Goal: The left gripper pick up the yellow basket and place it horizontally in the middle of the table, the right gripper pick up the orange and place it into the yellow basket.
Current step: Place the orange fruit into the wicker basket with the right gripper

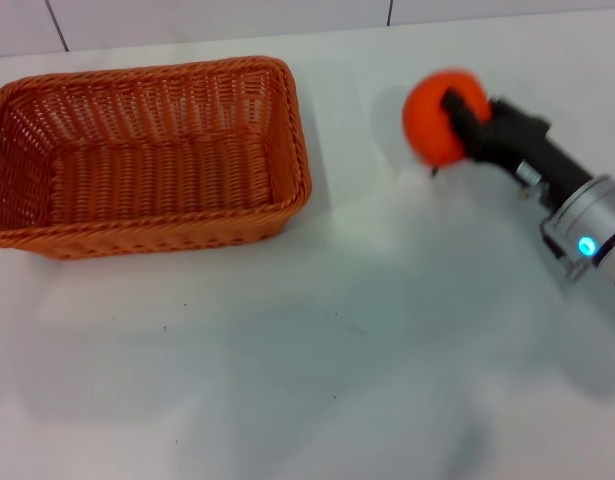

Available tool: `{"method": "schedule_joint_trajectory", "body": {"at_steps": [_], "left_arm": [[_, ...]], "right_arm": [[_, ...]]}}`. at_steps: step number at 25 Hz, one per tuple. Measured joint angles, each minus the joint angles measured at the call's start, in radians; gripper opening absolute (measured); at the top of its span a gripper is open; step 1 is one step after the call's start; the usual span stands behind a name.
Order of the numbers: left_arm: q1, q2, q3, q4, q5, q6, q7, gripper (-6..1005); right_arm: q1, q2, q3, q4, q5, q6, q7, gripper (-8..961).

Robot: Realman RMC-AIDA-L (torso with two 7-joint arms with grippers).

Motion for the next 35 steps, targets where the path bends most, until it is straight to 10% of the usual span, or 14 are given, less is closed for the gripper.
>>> {"method": "schedule_joint_trajectory", "body": {"at_steps": [8,21,35], "left_arm": [[-0.004,0.002,-0.025,0.002,-0.001,-0.001,0.013,921],[-0.007,0.000,-0.038,-0.002,-0.001,-0.001,0.027,921],[-0.008,-0.001,-0.034,-0.006,-0.001,0.006,0.033,920]], "right_arm": [[0.015,-0.004,-0.003,-0.110,-0.026,-0.159,0.046,285],[0.239,-0.001,-0.053,-0.144,-0.380,-0.043,0.316,187],[0.260,0.000,-0.037,-0.171,-0.387,0.023,0.373,88]]}}
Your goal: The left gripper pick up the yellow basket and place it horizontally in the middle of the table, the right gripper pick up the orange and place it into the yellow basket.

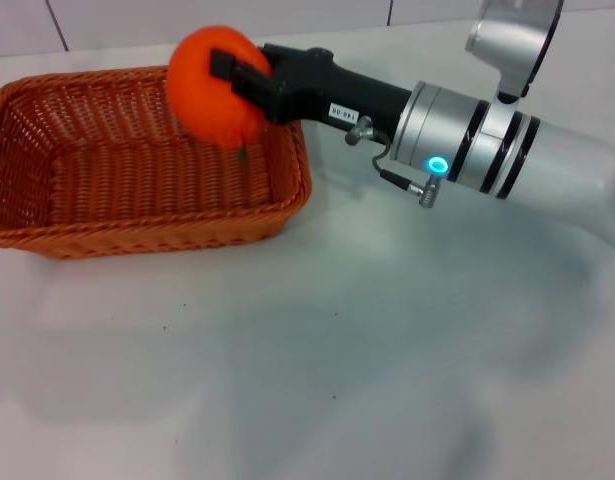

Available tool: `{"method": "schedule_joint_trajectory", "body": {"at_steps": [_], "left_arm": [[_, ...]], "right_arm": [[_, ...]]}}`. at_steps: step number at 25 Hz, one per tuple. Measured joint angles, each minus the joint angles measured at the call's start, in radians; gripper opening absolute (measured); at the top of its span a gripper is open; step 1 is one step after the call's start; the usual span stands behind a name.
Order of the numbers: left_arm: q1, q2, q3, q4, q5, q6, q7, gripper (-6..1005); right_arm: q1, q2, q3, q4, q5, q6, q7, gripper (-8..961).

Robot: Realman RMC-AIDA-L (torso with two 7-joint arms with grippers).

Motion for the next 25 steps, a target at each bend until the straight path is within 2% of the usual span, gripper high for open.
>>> {"method": "schedule_joint_trajectory", "body": {"at_steps": [6,19,22,24,25], "left_arm": [[0.000,0.000,0.002,0.000,0.000,0.002,0.005,920],[-0.001,0.000,0.006,-0.001,0.000,0.002,0.011,921],[-0.003,-0.002,0.007,-0.007,0.000,0.001,0.041,921],[-0.003,-0.002,0.005,-0.018,0.000,-0.002,0.064,921],[-0.003,-0.002,0.002,-0.026,0.000,-0.004,0.077,921]], "right_arm": [[0.004,0.002,0.003,-0.006,0.050,0.013,-0.010,218],[0.005,0.002,0.008,-0.014,0.080,0.022,-0.033,796],[-0.013,0.005,0.008,-0.014,0.139,0.018,-0.177,912],[-0.057,0.010,0.003,-0.014,0.242,0.003,-0.401,921],[-0.057,0.010,0.003,-0.014,0.242,0.003,-0.401,926]]}}
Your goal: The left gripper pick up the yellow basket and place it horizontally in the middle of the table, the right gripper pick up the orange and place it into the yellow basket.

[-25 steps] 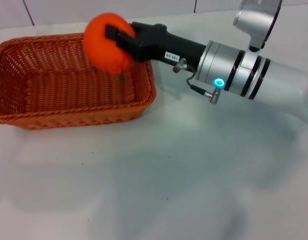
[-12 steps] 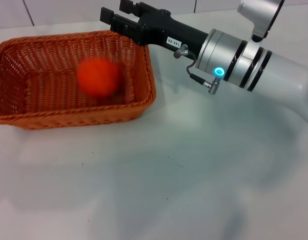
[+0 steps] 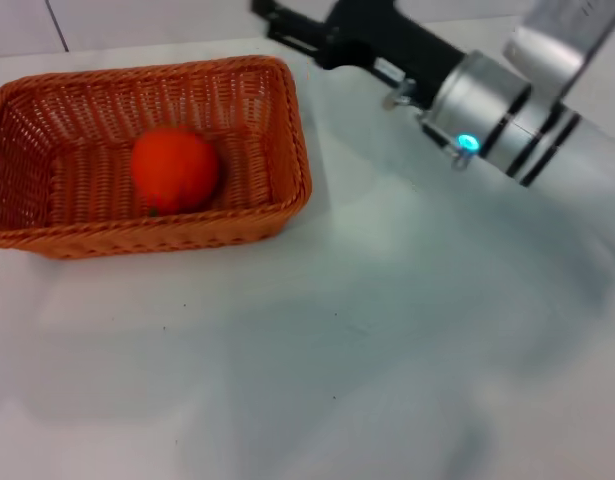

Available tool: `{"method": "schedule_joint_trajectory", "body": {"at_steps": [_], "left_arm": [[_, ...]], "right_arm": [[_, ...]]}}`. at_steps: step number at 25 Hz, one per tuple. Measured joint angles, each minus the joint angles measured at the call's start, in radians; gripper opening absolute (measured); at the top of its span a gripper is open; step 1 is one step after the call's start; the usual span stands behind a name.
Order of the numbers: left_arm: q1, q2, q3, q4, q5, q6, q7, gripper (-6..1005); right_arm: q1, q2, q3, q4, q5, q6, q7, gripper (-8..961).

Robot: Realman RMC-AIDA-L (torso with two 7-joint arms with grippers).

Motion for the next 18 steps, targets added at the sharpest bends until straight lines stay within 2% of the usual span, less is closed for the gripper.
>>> {"method": "schedule_joint_trajectory", "body": {"at_steps": [3,6,11,18], "left_arm": [[0.000,0.001,-0.005,-0.022,-0.005,-0.003,0.051,921],[0.002,0.001,-0.011,-0.032,-0.009,-0.008,0.112,921],[-0.008,0.001,-0.069,-0.082,-0.010,-0.033,0.236,921],[-0.018,0.000,-0.129,-0.141,-0.015,-0.078,0.398,921]], "right_arm": [[-0.059,0.003,-0.003,0.007,0.128,-0.039,-0.220,940],[-0.120,-0.002,0.003,0.013,0.251,-0.064,-0.315,949],[-0.202,-0.009,0.060,0.078,0.416,-0.118,-0.364,945],[-0.266,-0.012,0.187,0.191,0.440,-0.151,-0.367,945]]}}
